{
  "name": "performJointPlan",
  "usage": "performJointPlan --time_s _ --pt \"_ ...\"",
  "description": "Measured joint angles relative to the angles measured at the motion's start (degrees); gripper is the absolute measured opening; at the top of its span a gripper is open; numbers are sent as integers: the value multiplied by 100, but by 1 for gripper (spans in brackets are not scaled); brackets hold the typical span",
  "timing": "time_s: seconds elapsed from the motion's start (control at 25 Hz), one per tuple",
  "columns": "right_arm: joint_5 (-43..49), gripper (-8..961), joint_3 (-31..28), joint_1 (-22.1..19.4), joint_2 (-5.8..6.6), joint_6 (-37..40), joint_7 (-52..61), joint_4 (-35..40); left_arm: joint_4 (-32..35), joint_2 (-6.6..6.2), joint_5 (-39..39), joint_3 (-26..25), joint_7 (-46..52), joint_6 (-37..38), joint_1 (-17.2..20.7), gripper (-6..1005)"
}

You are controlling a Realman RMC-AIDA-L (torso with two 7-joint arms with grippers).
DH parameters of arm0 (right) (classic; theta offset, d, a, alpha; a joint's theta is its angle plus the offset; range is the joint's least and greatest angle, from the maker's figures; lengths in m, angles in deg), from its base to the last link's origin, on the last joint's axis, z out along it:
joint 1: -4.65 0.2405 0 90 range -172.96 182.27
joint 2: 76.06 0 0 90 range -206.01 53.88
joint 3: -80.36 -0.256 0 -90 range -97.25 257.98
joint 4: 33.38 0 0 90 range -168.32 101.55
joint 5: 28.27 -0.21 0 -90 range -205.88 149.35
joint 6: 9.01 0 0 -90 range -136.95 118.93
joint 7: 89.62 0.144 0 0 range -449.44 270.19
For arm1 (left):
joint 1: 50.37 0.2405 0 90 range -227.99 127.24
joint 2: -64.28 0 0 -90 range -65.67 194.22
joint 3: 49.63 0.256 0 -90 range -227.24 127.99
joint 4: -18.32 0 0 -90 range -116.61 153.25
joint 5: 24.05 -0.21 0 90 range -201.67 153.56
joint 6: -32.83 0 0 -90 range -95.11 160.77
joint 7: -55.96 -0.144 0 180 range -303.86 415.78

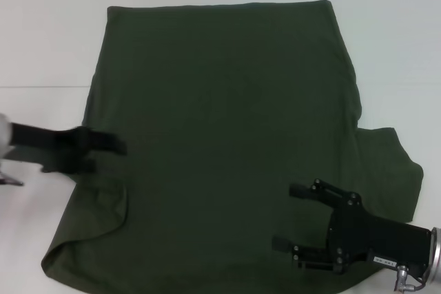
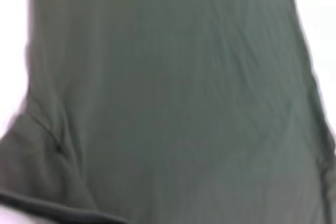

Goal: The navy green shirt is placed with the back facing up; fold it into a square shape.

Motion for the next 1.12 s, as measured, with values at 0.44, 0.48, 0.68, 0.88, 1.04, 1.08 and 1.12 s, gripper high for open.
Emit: performJointPlan --time_s 0.44,0.48,0.68,0.88,1.04,1.08,1.12 --pt "-14 937 -6 11 -7 -46 0 0 -539 -317 190 -1020 27 -241 613 823" --pt "-14 937 -3 15 -8 -47 0 0 -574 -317 188 -1045 15 -303 618 823" --pt "-18 936 -10 3 -9 -48 0 -1 -781 -314 153 -1031 -9 -684 595 824" --pt "-18 936 -6 -9 -9 -71 0 -32 -944 -275 224 -1054 -117 -1093 491 824" --pt "-18 937 1 -9 -9 -83 -12 -59 -1045 -325 199 -982 -68 -1274 403 824" --pt "-18 937 2 -9 -9 -85 -16 -61 -1120 -369 183 -956 -49 -1299 373 824" --pt "-17 937 1 -9 -9 -86 -27 -63 -1211 -437 152 -903 -8 -1307 328 824"
